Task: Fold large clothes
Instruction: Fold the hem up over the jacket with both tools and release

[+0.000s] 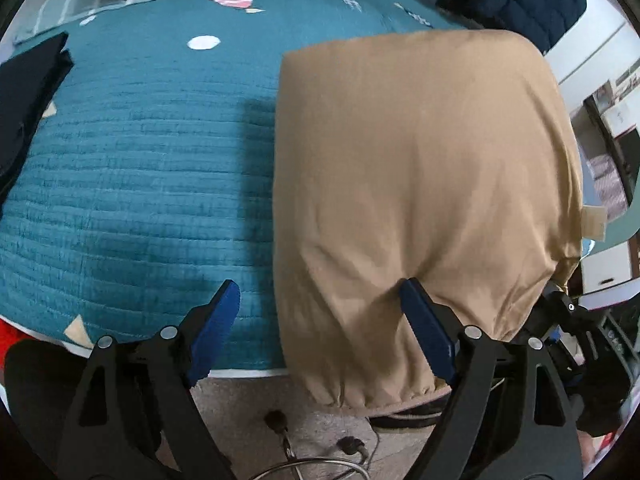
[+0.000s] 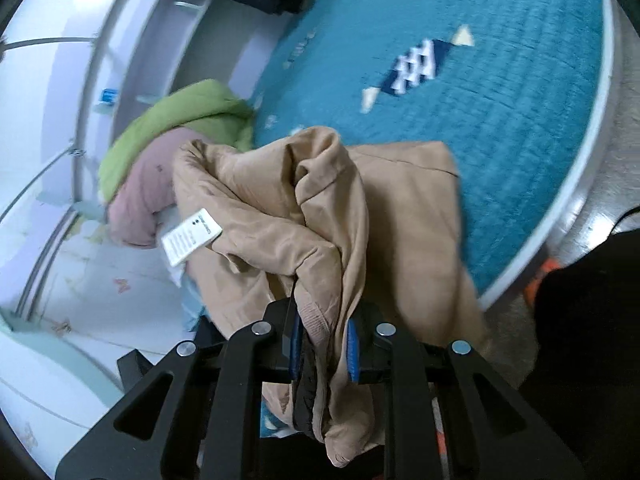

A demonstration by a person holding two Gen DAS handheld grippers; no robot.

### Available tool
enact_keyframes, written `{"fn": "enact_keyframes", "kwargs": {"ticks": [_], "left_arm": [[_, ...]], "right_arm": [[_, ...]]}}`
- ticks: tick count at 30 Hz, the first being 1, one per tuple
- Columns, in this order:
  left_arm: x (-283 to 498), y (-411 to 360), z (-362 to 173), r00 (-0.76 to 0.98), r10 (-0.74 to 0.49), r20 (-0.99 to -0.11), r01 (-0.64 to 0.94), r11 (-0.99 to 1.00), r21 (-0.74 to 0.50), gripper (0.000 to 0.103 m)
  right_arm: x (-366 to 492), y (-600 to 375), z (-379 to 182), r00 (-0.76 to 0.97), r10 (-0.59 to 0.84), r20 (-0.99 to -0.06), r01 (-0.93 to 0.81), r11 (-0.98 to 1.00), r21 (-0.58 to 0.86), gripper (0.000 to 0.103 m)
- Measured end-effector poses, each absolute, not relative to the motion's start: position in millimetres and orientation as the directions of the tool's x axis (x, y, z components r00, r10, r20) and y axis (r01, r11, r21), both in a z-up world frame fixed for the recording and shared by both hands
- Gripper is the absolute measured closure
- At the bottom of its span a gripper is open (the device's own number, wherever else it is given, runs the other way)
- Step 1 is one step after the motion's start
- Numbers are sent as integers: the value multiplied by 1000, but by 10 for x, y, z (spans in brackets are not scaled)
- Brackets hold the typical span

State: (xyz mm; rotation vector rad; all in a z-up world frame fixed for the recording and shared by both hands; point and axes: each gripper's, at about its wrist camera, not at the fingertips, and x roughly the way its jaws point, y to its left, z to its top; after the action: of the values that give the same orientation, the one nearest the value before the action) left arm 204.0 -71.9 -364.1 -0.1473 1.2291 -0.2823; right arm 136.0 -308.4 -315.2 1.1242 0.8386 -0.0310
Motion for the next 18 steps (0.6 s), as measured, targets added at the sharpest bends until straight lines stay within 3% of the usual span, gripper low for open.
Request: {"fn": "enact_keyframes", "kwargs": {"ticks": [4,9,11,14,15,16,17,18], "left_arm": [[2025,-841,-3662,324,-252,-912,150,965,-214,20],[2111,-935,-3682,325,-230,-917,164,969,-184,20],[2119,-948,-3680,328,-221,-919,165,971,-175,20],[2157,-953,-3688,328,-213,-920,172,971,-164,20],[2127,-961,-3665,327,-212,-921,174,971,-162,20],[2120,-957,-3659,325,-211,-922,175,971,-160,20],[2107,-958,-3646,324,-210,-922,178,971,-159,20],[2100,-962,-3641,324,-209,-923,181,971,-156,20]], "right_arm": [[1341,-3160,-2870,678,346,-649,413,552,725,68],[1309,-3264,-2356,719,202,-665,356,715,602,36],[1428,-3231,-2256,723,212,-657,291,770,568,36],[1667,-3114,-2306,690,285,-665,197,810,552,36],[1725,-3069,-2334,686,303,-662,174,815,552,42],[1805,-3009,-2384,666,330,-669,141,824,548,50],[1902,-2937,-2458,640,361,-678,105,833,543,71],[1973,-2882,-2516,621,393,-678,80,829,553,79]]}}
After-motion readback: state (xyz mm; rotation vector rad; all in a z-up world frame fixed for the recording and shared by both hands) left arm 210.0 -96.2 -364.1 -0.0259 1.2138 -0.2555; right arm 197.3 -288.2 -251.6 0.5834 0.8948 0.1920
